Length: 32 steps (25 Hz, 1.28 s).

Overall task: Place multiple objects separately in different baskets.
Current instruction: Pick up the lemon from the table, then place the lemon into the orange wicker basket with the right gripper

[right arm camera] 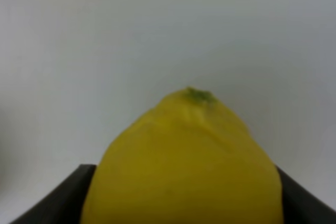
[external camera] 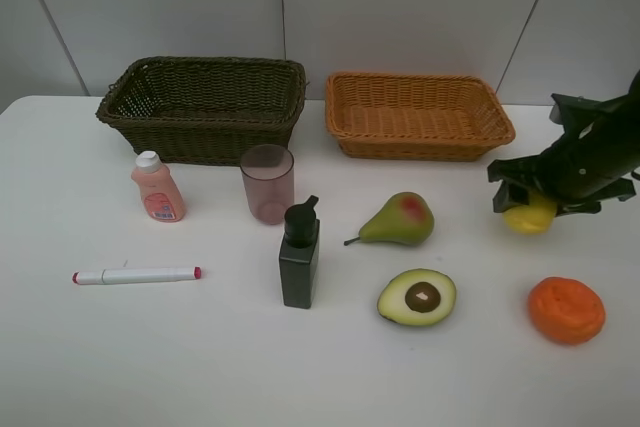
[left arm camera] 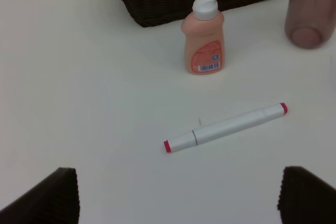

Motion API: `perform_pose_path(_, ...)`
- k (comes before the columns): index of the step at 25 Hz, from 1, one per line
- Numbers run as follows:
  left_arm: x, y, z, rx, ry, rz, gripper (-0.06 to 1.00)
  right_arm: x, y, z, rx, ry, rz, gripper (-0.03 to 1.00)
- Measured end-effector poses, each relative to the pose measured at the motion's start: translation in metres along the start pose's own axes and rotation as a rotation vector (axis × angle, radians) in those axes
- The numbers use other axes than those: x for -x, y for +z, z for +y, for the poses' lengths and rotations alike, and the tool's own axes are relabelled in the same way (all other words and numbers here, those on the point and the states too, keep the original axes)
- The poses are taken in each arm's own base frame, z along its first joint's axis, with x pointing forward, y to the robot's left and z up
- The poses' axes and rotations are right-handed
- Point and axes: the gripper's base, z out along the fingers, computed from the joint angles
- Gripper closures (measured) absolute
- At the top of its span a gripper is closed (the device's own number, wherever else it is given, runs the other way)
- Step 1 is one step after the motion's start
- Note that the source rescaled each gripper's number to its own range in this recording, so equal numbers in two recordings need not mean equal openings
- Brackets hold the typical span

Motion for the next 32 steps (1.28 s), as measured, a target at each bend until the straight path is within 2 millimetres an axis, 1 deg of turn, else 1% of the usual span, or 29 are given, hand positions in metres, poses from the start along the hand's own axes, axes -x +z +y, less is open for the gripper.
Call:
perform_pose_path(7, 0.000, 0.000, 0.000, 0.000, 0.000, 0.000, -0.06, 0.001, -0.031, 0.002, 0.010, -0.005, -0.053, 0.96)
perform_pose_path(11, 0.000, 0.000, 0.000, 0.000, 0.000, 0.000, -0.06, 0.003, -0.044, 0.004, 0.024, 0.013, -0.094, 0.96)
perform_pose_path(15, 0.000, 0.000, 0.000, 0.000, 0.000, 0.000, -0.06, 0.012, -0.052, 0.010, 0.035, -0.005, -0.104, 0.96)
perform_pose_path(20, 0.000, 0.000, 0.000, 0.000, 0.000, 0.000, -0.06, 0.032, -0.068, 0.020, 0.054, -0.039, -0.154, 0.96)
perform_pose_path(26, 0.000, 0.000, 0.000, 0.000, 0.000, 0.000, -0.06, 0.059, -0.087, 0.024, 0.051, -0.066, -0.242, 0.96)
perform_pose_path(30, 0.000, 0.000, 0.000, 0.000, 0.000, 0.000, -0.06, 0.080, -0.083, 0.026, 0.046, -0.110, -0.265, 0.96)
perform_pose_path(32, 0.000, 0.000, 0.000, 0.000, 0.000, 0.000, -0.06, 0.090, -0.075, 0.026, 0.041, -0.136, -0.269, 0.96)
